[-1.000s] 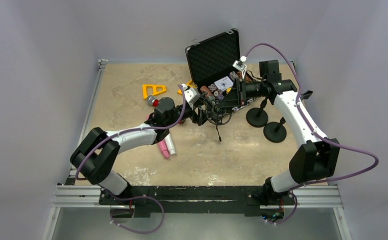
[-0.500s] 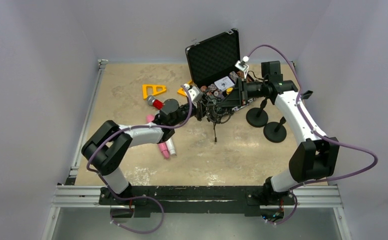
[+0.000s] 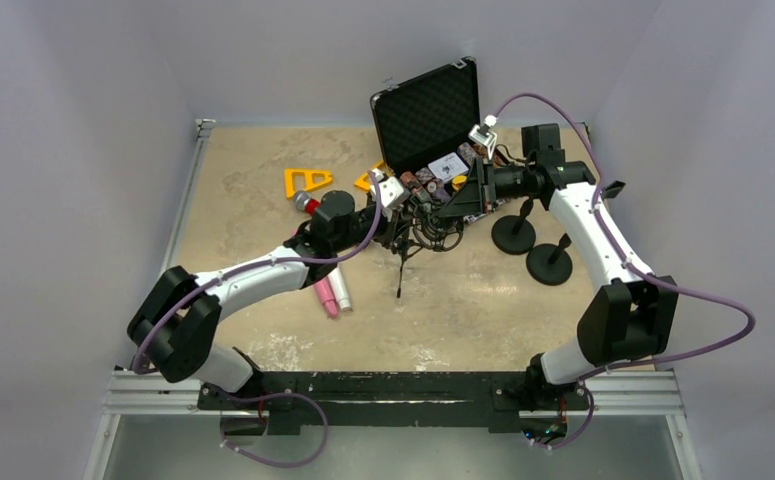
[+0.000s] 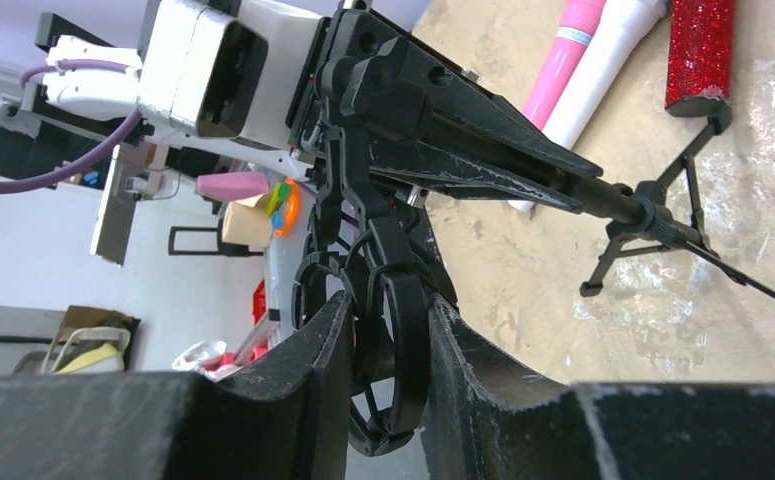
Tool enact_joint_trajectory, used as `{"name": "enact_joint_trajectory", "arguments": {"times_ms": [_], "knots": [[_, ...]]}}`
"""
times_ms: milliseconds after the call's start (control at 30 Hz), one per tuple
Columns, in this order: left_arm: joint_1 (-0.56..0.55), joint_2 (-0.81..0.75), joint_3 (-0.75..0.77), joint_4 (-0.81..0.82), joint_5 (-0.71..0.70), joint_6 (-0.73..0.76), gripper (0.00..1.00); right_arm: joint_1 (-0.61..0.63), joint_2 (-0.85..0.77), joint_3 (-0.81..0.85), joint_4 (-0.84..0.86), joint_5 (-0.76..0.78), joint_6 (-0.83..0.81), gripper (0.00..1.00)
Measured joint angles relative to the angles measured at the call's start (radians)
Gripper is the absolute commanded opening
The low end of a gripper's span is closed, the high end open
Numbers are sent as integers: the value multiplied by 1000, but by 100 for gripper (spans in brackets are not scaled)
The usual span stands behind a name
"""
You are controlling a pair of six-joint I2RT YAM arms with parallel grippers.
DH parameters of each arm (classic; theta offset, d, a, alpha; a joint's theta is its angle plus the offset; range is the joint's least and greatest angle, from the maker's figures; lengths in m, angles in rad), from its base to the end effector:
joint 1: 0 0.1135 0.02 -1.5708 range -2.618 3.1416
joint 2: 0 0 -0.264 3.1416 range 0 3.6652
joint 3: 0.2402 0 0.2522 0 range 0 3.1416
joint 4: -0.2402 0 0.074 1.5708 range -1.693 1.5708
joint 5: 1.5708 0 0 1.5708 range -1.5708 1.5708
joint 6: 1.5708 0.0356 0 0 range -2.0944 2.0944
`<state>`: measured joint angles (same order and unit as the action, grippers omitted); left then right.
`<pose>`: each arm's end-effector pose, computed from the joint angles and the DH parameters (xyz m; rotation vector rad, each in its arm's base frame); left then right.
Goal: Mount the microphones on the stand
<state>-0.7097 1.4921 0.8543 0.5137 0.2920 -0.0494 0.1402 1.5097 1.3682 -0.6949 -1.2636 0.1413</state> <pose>0.2505 -0.2287 0.2656 0.7789 1.5749 -0.8080 0.3039 0.0772 0.3389 -0.5885 2.0950 1.6309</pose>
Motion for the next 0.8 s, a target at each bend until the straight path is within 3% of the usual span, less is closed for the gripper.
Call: {"name": "enact_joint_trajectory", "arguments": {"times_ms": [300,800], "knots": [[-6,-56,13,-119,-18,80,0,2,-11,0,-21,-22,42,28],[-11,-41,-28,29,-5,87,0,-11,-50,23,-23,-30,135,28]]}}
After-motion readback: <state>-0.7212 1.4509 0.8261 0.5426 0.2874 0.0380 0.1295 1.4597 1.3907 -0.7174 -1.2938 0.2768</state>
